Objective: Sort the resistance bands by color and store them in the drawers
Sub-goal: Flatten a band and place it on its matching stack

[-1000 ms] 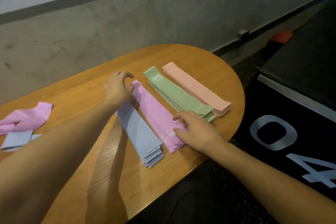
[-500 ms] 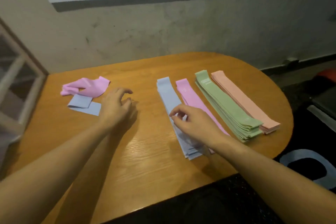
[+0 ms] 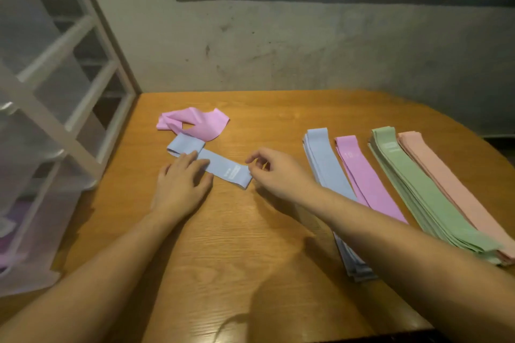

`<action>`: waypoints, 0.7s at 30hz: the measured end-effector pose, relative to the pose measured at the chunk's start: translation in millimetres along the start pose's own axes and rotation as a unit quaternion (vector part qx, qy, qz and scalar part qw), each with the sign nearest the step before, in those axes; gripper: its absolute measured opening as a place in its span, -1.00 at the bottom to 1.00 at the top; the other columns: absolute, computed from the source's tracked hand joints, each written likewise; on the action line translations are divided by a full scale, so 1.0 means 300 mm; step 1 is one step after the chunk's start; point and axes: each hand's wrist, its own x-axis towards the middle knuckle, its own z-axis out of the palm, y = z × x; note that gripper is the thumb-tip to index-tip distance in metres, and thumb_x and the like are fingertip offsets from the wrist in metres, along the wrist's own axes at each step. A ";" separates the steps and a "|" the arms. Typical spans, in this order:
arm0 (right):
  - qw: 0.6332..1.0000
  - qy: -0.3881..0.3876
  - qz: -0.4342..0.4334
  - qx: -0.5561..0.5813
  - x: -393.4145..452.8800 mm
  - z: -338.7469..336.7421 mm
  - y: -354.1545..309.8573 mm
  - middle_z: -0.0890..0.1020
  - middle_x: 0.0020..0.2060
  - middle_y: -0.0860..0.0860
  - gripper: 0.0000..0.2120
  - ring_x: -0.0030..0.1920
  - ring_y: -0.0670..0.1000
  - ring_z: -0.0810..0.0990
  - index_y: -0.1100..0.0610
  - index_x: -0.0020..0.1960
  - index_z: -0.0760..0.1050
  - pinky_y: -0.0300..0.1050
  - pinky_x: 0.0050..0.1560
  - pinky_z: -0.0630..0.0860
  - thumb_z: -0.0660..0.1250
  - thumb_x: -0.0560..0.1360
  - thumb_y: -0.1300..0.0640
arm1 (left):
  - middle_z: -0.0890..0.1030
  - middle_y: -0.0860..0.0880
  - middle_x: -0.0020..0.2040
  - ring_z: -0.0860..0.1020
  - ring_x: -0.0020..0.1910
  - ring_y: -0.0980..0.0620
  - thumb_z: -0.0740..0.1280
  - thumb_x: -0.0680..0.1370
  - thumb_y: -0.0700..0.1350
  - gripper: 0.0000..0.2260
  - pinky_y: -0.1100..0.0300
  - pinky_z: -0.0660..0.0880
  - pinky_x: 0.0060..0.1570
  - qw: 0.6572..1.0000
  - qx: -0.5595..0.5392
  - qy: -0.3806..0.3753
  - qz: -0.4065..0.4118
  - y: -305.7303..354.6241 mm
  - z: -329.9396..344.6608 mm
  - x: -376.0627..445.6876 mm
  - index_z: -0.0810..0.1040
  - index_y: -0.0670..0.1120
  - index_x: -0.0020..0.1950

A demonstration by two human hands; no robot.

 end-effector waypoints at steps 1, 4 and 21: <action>1.000 -0.001 -0.007 -0.002 0.033 0.018 0.002 0.55 -0.21 -0.12 -0.89 -0.26 -0.15 0.48 -0.08 0.03 0.57 -0.10 -0.14 0.46 0.32 0.54 0.09 | 0.44 0.04 0.46 0.30 0.47 0.10 0.13 0.52 0.22 -0.55 -0.02 0.18 0.42 1.000 -0.002 0.010 0.006 -0.001 0.003 0.000 0.53 0.11 0.33; 1.000 0.000 -0.022 -0.016 0.122 0.063 0.010 0.52 -0.11 -0.09 -0.83 -0.16 -0.15 0.48 -0.02 0.07 0.58 -0.14 -0.04 0.44 0.33 0.51 0.14 | 0.53 0.06 0.38 0.39 0.42 0.07 0.24 0.50 0.16 -0.62 0.02 0.25 0.37 0.999 -0.030 0.035 0.018 0.004 -0.002 0.001 0.57 0.09 0.26; 0.987 -0.052 -0.090 -0.121 0.478 0.219 -0.118 0.49 0.42 0.05 -0.35 0.41 0.10 0.43 0.05 0.57 0.24 0.02 0.38 0.37 0.30 0.50 0.11 | 0.57 0.19 -0.09 0.51 0.02 0.19 0.33 0.48 0.03 -0.85 0.08 0.27 0.26 0.986 -0.121 0.119 0.001 0.016 -0.025 -0.004 0.56 0.07 0.02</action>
